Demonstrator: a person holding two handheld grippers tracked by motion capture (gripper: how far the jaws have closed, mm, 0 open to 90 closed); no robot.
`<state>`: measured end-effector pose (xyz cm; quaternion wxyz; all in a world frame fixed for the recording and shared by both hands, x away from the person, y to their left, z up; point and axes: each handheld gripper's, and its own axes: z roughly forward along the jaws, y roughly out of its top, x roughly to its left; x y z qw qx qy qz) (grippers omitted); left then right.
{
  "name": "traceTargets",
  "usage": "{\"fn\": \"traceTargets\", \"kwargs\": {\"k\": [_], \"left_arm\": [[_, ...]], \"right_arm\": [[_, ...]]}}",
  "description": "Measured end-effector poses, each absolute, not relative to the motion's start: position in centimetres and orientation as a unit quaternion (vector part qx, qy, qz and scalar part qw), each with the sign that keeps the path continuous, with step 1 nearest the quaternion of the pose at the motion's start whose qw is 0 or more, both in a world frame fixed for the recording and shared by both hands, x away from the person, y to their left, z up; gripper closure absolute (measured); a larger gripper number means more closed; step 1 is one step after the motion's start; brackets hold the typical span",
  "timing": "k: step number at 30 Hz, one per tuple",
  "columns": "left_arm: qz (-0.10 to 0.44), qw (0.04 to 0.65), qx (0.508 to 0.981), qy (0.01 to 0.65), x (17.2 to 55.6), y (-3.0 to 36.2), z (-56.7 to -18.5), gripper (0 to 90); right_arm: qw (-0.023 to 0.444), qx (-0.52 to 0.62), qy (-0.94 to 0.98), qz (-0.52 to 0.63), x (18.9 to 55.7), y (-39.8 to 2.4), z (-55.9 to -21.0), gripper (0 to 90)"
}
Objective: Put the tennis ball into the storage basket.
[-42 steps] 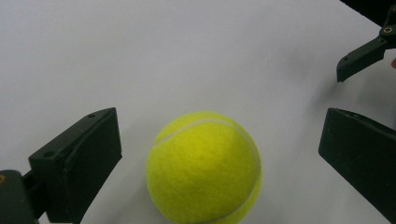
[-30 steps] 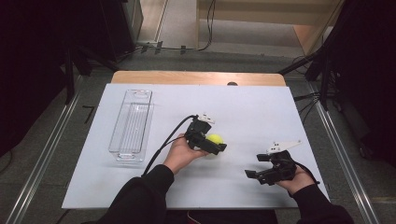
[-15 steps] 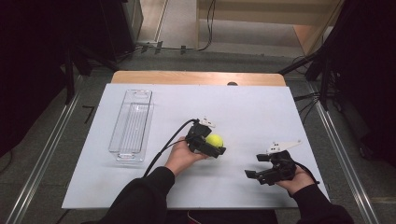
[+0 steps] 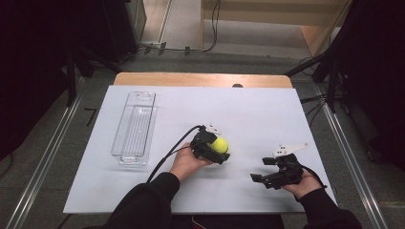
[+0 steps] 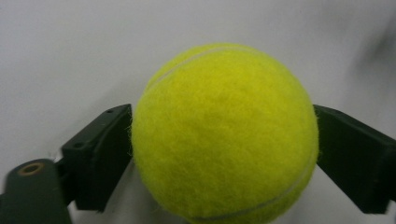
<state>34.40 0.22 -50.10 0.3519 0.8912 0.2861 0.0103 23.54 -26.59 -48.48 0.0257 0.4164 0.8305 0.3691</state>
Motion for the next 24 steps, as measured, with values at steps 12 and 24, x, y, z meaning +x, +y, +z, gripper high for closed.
{"fn": "traceTargets", "kwargs": {"k": [12, 24], "left_arm": [[0.015, 0.352, 0.894, 0.277, 34.33, 0.46, -50.17, 26.2], [0.013, 0.355, 0.891, 0.283, 34.59, 0.90, -49.48, 26.4]], "right_arm": [[0.026, 0.416, 0.830, 0.370, 23.54, -26.64, -48.47, 12.9], [0.026, 0.418, 0.830, 0.369, 23.52, -26.60, -48.44, 12.9]]}}
